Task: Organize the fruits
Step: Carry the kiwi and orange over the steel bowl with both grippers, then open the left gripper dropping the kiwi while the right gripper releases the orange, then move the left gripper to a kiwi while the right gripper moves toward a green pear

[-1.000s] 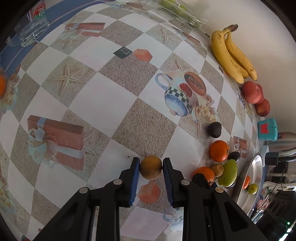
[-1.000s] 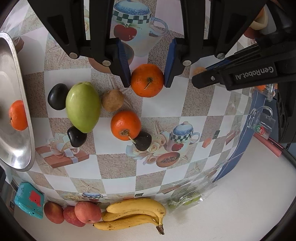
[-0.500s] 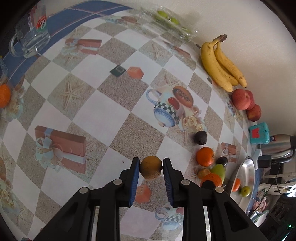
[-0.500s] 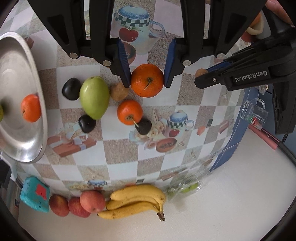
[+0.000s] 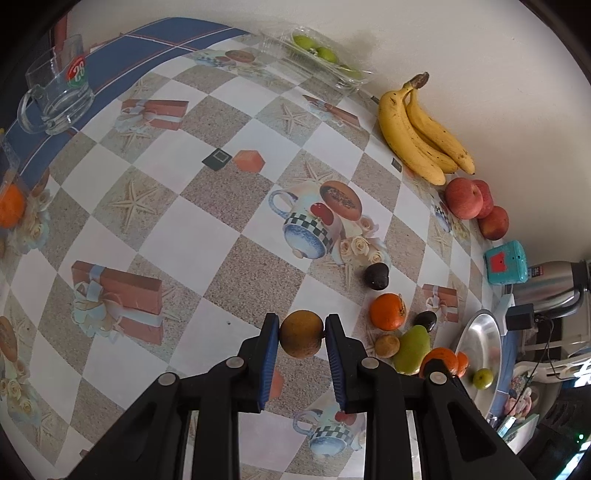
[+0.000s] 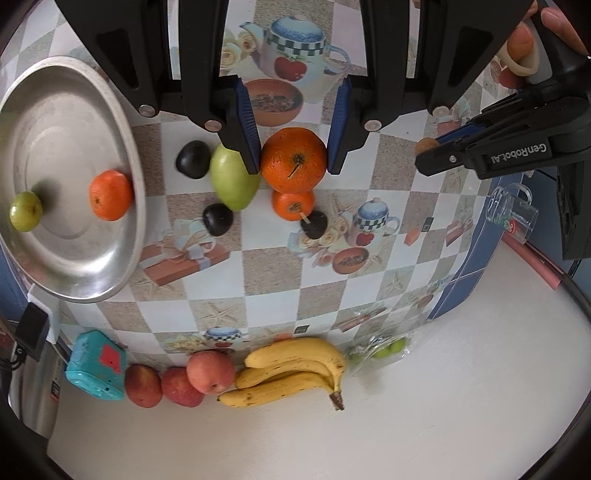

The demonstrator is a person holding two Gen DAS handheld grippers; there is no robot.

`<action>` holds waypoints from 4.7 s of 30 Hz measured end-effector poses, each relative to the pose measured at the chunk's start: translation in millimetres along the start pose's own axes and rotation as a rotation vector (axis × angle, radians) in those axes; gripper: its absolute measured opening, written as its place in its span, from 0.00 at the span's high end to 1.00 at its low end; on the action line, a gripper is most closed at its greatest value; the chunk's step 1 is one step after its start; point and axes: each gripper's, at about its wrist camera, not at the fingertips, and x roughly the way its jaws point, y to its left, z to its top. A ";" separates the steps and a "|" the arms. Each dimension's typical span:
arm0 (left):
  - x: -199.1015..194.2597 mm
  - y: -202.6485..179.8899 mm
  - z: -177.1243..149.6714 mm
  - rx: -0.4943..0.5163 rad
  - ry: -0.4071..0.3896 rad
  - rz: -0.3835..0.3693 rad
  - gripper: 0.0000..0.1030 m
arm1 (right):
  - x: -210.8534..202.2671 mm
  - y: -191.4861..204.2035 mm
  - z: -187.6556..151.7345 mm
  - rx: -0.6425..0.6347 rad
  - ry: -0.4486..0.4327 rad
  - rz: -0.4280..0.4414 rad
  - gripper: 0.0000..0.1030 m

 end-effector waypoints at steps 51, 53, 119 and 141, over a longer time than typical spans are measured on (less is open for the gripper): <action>44.7 -203.2 -107.3 0.507 0.085 -0.172 0.73 | -71.8 -206.8 -7.4 0.407 -0.083 -0.258 0.63; 47.2 -208.0 -110.7 0.528 0.088 -0.171 0.73 | -69.5 -207.8 -7.9 0.408 -0.074 -0.254 0.63; 56.1 -207.4 -116.3 0.590 0.145 -0.137 0.45 | -58.7 -205.7 -11.4 0.416 -0.013 -0.260 0.56; 39.5 -115.2 -50.1 0.281 0.060 0.042 0.41 | -54.4 -177.2 -5.5 0.347 0.007 -0.231 0.56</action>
